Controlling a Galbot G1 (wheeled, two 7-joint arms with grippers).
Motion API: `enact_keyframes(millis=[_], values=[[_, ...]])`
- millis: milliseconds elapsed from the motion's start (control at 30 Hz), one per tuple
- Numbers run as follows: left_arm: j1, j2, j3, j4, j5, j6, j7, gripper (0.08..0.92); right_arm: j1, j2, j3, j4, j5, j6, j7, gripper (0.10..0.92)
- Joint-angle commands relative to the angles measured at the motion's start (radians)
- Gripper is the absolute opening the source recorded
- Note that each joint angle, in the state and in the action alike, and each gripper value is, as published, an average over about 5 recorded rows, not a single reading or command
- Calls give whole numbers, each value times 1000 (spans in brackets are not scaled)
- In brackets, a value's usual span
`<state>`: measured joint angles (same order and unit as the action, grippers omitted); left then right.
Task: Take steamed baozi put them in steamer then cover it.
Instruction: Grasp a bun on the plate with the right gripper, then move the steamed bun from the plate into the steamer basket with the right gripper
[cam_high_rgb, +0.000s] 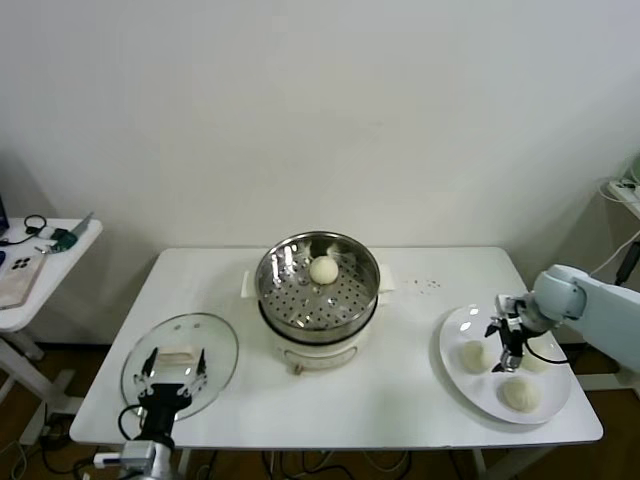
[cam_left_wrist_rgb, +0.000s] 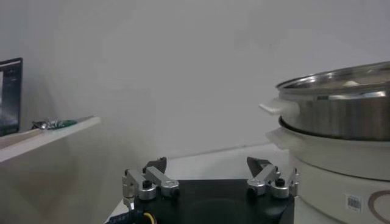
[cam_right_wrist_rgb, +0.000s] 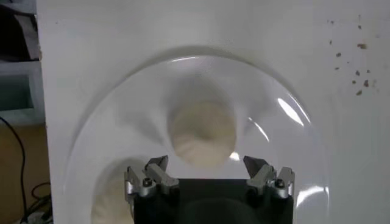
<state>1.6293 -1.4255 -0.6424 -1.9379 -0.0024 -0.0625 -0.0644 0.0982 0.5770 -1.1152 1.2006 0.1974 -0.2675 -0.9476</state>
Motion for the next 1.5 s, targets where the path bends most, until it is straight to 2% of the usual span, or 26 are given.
enact_keyframes(millis=[33, 367, 633, 833, 1000, 1200, 1367, 1500], values=[[0, -1, -1, 1, 1, 0, 0, 823, -45, 61, 36, -54, -11, 1, -3, 823], [0, 0, -2, -2, 1, 1, -1, 823, -40, 71, 31, -57, -10, 8, -31, 818], [0, 0, -2, -4, 1, 2, -1, 823, -26, 60, 25, -53, -5, 14, -44, 725], [2, 0, -3, -8, 1, 1, -2, 823, 14, 44, 11, -37, 22, 10, -41, 696], [4, -1, -2, -10, 1, 0, -1, 823, 150, 18, -49, -10, 164, -17, -21, 696], [4, 0, 2, -19, 1, 4, 2, 823, 452, 23, -239, 0, 327, -24, -19, 696], [-1, -1, 11, -24, 6, 9, 1, 823, 740, 105, -418, 14, 478, -26, -17, 696], [-2, -1, 23, -23, 15, 7, 1, 823, 828, 195, -453, 15, 591, -45, -12, 696]])
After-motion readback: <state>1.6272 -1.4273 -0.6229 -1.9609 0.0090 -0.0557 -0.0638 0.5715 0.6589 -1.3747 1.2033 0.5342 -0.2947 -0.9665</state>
